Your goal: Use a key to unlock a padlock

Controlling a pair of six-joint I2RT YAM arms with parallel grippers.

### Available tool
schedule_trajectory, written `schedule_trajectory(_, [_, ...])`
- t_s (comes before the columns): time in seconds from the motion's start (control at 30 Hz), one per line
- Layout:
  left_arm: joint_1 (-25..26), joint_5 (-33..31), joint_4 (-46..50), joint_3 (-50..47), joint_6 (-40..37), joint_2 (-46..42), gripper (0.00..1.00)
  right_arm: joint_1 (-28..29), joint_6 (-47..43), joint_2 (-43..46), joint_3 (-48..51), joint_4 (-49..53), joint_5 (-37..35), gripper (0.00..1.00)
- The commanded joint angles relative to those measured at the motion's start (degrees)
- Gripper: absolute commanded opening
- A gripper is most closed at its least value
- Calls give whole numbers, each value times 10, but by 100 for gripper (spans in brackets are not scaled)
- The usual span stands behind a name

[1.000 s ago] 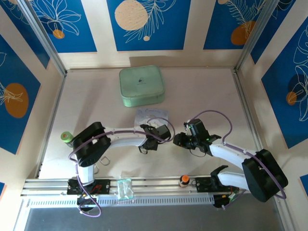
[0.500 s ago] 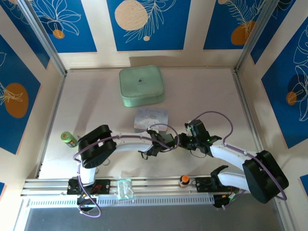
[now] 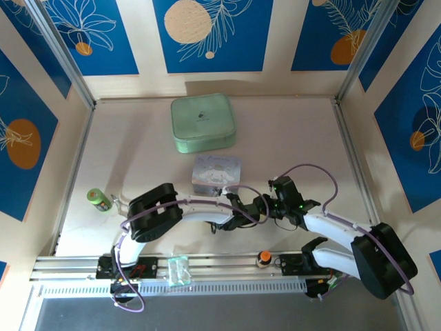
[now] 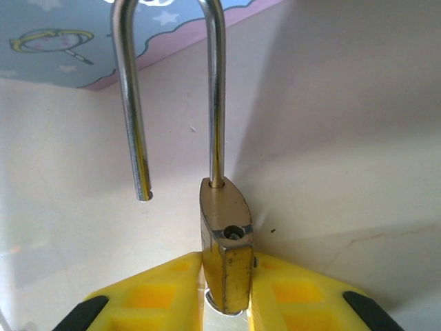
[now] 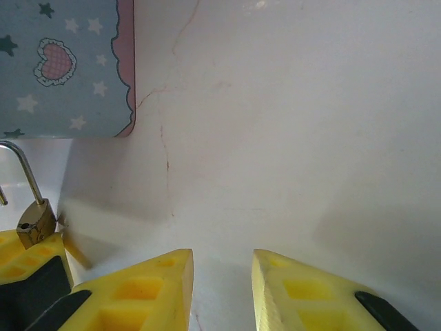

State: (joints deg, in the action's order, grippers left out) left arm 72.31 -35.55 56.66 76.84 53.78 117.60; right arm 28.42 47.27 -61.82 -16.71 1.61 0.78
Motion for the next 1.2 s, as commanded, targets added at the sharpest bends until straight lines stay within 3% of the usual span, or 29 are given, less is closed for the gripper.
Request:
schedule_trajectory(0.0, [5,-39,38,26,-20,31,22,-3,14,26,14,3,-14,29])
schedule_trajectory(0.27, [41,-25,67,75,-34,48,32,-17,15,66,27,23,-18,29])
schedule_trajectory(0.37, [43,1,44,71,-41,22,34,-20,12,71,26,22,-9,29])
schedule_trajectory(0.47, [30,25,1,40,-53,-35,42,-22,7,77,22,21,5,31])
schedule_trajectory(0.6, [0,50,-51,-9,-70,-116,57,-47,37,105,25,28,18,54])
schedule_trajectory(0.7, [-18,59,-97,-51,-82,-183,97,-59,41,136,28,19,43,74])
schedule_trajectory(0.77, [-41,84,-153,-92,-96,-239,99,-48,38,146,17,29,42,99])
schedule_trajectory(0.97, [-164,248,-333,-232,-92,-394,100,14,23,117,-24,52,35,95])
schedule_trajectory(1.17, [-262,347,-409,-315,-62,-447,99,186,25,34,-86,21,-101,88])
